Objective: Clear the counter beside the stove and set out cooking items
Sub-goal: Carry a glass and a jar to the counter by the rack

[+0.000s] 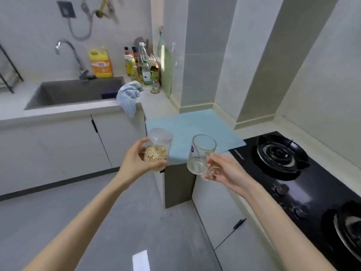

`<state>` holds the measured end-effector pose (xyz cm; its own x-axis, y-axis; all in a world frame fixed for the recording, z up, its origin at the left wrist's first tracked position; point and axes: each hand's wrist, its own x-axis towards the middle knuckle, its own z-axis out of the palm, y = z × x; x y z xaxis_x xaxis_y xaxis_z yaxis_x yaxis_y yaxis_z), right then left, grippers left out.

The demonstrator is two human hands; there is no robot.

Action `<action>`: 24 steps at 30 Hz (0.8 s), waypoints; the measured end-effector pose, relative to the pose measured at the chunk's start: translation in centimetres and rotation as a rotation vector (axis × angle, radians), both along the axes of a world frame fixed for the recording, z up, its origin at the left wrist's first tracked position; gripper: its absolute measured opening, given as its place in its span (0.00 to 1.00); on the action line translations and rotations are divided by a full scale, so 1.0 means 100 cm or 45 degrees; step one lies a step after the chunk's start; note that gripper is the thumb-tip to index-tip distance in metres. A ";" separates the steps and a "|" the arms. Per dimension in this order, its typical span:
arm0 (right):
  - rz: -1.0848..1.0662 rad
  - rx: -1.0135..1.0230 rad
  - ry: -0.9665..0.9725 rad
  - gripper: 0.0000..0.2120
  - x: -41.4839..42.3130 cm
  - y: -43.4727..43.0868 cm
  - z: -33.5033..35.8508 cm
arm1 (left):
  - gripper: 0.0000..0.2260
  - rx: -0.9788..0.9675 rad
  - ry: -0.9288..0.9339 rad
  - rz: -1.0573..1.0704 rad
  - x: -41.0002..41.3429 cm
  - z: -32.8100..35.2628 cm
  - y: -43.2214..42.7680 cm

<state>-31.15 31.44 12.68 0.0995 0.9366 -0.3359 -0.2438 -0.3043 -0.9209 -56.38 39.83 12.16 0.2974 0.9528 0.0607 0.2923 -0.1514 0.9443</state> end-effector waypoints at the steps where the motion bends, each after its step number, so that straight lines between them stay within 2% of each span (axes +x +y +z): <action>1: 0.047 -0.001 -0.002 0.12 -0.018 0.015 0.001 | 0.34 0.005 0.003 0.045 -0.019 0.001 0.007; 12: 0.593 0.002 -0.116 0.13 -0.212 0.196 0.002 | 0.37 -0.021 -0.043 0.624 -0.214 -0.007 0.084; 24: 1.117 0.124 -0.145 0.12 -0.400 0.394 0.004 | 0.40 -0.016 0.005 1.109 -0.368 0.004 0.200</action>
<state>-71.16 70.83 13.09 -0.6393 0.7151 -0.2826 0.1350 -0.2575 -0.9568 -93.16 59.79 12.55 -0.5373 0.8419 0.0494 0.3023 0.1376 0.9432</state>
